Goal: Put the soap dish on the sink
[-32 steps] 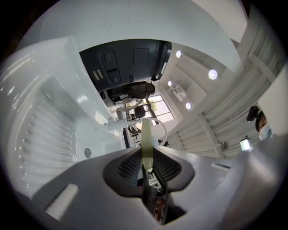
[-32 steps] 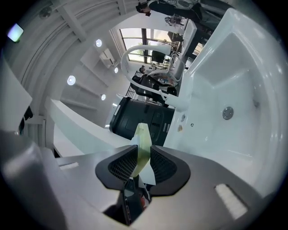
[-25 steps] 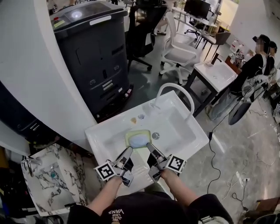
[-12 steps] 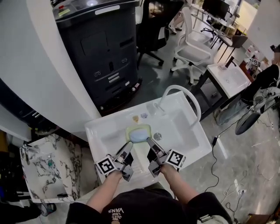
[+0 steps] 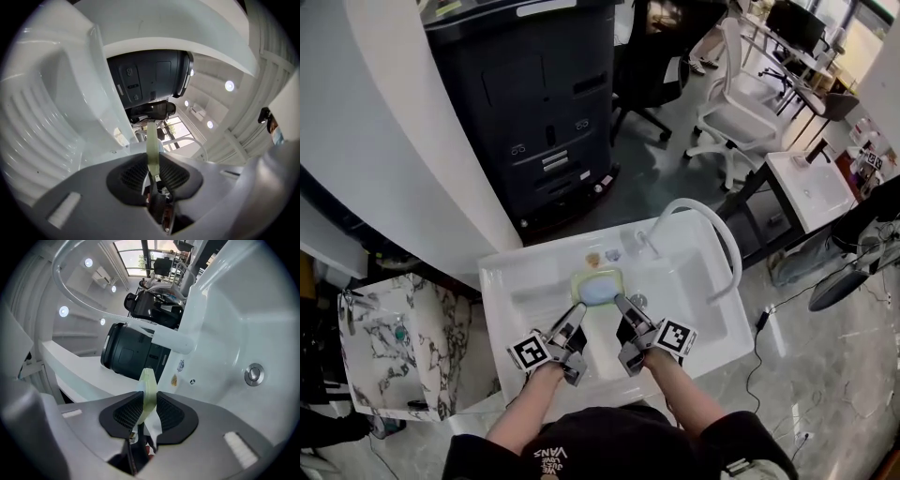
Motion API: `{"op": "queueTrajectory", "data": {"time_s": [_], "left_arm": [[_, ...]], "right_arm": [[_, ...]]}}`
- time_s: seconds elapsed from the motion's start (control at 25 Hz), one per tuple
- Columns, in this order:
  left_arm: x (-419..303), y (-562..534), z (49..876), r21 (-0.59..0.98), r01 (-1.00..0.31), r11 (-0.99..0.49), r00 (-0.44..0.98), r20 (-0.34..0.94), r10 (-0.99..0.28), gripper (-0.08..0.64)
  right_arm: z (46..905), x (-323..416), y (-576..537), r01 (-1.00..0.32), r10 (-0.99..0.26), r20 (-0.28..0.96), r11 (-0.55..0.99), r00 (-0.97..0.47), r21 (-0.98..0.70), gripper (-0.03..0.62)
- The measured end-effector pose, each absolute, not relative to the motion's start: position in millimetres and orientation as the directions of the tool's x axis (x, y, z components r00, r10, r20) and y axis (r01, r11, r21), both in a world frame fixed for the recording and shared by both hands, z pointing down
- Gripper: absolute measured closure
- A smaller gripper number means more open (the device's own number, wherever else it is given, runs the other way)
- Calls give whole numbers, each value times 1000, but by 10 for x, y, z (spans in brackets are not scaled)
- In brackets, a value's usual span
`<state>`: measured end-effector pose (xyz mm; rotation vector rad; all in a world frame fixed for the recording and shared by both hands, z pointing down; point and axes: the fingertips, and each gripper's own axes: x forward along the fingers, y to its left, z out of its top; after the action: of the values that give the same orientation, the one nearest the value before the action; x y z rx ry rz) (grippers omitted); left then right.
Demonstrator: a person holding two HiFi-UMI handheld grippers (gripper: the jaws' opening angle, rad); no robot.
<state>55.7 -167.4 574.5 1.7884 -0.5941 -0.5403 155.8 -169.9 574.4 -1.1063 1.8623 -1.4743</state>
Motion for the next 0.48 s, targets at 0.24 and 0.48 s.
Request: {"op": "queueTrajectory", "data": {"time_s": [0.24, 0.48], "left_arm": [[586, -1801, 5901, 963, -135, -235, 743, -58, -666, 436], [601, -1892, 6101, 971, -142, -193, 719, -32, -694, 436]], "right_arm": [[5952, 1575, -1853, -276, -818, 111, 60, -565, -959, 512], [6138, 1595, -1972, -277, -805, 133, 40, -578, -960, 512]]}}
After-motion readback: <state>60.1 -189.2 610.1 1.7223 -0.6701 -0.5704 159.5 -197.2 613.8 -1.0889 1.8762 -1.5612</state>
